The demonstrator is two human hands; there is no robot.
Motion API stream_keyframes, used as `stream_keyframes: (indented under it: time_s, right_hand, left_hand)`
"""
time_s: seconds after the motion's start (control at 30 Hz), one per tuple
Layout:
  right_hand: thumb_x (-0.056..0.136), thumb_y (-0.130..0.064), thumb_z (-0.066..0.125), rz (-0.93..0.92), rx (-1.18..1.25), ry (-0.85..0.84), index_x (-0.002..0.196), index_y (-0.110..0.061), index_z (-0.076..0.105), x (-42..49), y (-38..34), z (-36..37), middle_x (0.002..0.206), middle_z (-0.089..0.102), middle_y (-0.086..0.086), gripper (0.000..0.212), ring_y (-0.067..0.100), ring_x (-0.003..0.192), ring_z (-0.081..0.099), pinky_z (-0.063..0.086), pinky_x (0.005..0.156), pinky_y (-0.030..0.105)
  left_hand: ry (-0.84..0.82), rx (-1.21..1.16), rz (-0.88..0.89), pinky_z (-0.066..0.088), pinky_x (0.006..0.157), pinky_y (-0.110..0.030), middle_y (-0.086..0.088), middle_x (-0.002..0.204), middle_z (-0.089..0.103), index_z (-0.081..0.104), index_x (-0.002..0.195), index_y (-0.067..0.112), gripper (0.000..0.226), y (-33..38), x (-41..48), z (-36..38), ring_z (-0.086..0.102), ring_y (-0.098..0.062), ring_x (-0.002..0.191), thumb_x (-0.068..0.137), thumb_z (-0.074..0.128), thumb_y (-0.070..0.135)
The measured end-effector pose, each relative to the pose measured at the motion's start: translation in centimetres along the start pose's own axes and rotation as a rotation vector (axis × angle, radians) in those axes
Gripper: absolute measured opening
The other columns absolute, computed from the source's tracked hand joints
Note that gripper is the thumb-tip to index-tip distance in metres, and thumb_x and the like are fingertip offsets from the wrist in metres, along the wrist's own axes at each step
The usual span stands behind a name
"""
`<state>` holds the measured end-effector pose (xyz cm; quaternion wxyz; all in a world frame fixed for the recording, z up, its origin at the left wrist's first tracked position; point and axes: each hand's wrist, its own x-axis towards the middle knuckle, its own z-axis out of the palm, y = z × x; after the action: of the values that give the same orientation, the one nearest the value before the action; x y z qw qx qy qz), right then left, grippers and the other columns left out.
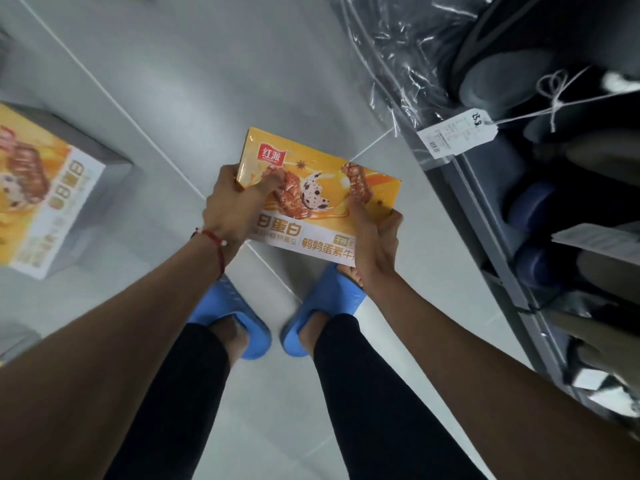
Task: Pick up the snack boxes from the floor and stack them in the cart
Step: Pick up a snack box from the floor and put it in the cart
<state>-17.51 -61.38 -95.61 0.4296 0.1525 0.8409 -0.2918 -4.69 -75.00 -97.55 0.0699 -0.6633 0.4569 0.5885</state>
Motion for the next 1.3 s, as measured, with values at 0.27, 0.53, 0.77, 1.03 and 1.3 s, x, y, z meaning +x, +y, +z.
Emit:
stream_keyframes:
  time_s: [0.27,0.53,0.77,1.03,1.3]
  right_hand:
    - [0.083,-0.068,0.072,-0.078,-0.027,-0.024,0.124,-0.024,0.044,-13.3,-4.8,-2.8,0.110,0.063,-0.006,0.066,0.016,0.100,0.067,0.057,0.095,0.047]
    - [0.068,-0.075,0.076,-0.312,-0.018,-0.105,0.114,-0.026,0.046,-29.2,-13.8,-5.1,0.114,0.068,-0.002,0.074,0.017,0.104,0.071,0.058,0.094,0.044]
    - [0.087,-0.058,0.077,-0.503,-0.011,-0.113,0.109,-0.019,0.051,-41.6,-20.9,-7.7,0.101,0.061,-0.010,0.052,0.007,0.093,0.069,0.057,0.090,0.036]
    - [0.080,-0.068,0.074,-0.599,0.000,-0.198,0.101,-0.028,0.045,-53.9,-23.9,-9.0,0.118,0.060,0.004,0.054,0.015,0.104,0.066,0.056,0.096,0.043]
    - [0.067,-0.088,0.071,-0.667,-0.065,-0.369,0.131,-0.032,0.048,-60.7,-23.2,-10.0,0.128,0.062,-0.002,0.088,0.019,0.114,0.066,0.055,0.102,0.049]
  left_hand:
    - [0.069,-0.250,-0.073,0.055,0.095,-0.053,0.005,0.105,0.071,0.050,0.110,0.024,0.067,3.5,-12.6,-9.4,0.072,-0.020,0.097,0.070,0.070,0.074]
    - [0.237,-0.431,0.035,0.043,0.112,-0.045,0.017,0.121,0.061,0.041,0.126,0.032,0.073,8.4,-26.6,-19.2,0.061,-0.003,0.110,0.074,0.063,0.079]
    - [0.299,-0.606,0.068,0.049,0.104,-0.044,-0.001,0.124,0.062,0.047,0.114,0.022,0.088,13.6,-37.0,-26.8,0.065,-0.014,0.111,0.063,0.054,0.093]
    - [0.345,-0.729,0.215,0.052,0.096,-0.042,0.008,0.102,0.070,0.049,0.105,0.034,0.051,15.5,-47.0,-33.8,0.069,-0.010,0.097,0.079,0.060,0.077]
    - [0.451,-0.762,0.273,0.050,0.106,-0.049,0.014,0.116,0.075,0.061,0.128,0.047,0.066,13.5,-56.0,-36.7,0.071,-0.014,0.110,0.074,0.059,0.085]
